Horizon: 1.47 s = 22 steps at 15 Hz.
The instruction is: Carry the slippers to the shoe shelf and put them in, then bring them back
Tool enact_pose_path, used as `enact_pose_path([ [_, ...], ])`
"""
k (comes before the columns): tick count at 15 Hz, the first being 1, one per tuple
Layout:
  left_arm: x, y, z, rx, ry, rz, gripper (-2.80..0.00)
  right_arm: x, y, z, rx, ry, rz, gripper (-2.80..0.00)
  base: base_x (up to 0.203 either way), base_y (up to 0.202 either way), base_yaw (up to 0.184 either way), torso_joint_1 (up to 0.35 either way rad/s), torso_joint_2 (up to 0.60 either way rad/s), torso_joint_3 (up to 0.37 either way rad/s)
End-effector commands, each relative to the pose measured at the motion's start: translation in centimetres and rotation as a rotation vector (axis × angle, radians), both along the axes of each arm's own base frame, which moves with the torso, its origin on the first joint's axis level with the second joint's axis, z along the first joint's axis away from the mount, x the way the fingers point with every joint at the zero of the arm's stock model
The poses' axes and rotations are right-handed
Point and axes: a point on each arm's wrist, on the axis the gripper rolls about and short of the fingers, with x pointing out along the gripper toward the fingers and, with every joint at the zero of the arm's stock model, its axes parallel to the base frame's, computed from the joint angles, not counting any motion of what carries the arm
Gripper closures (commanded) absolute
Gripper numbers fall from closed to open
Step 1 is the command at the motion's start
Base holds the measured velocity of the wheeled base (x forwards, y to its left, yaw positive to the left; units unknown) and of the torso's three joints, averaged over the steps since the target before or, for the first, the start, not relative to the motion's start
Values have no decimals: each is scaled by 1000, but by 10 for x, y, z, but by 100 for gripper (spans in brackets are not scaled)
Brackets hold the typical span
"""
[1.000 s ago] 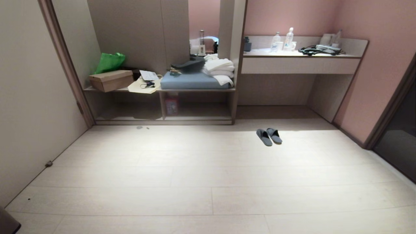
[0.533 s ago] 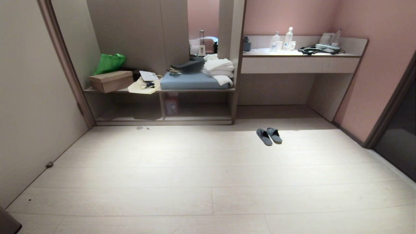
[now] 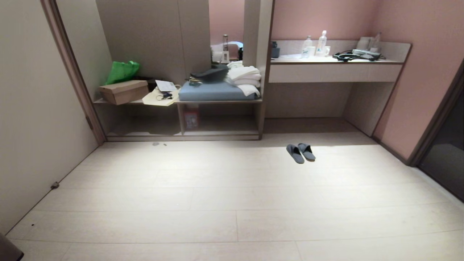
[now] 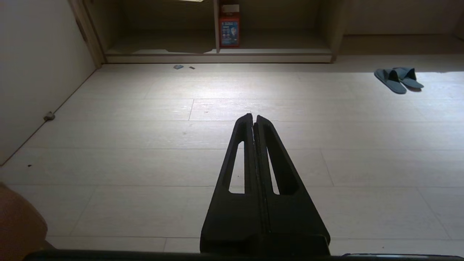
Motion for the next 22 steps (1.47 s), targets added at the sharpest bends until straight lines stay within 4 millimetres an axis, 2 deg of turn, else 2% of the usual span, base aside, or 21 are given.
enact_pose_path([
  [1, 0, 0, 0, -1, 0, 0, 0, 0, 0, 0, 0, 1, 0, 0, 0, 0, 0, 0, 0, 0],
  [22, 0, 0, 0, -1, -1, 1, 0, 0, 0, 0, -2, 0, 1, 0, 0, 0, 0, 0, 0, 0],
])
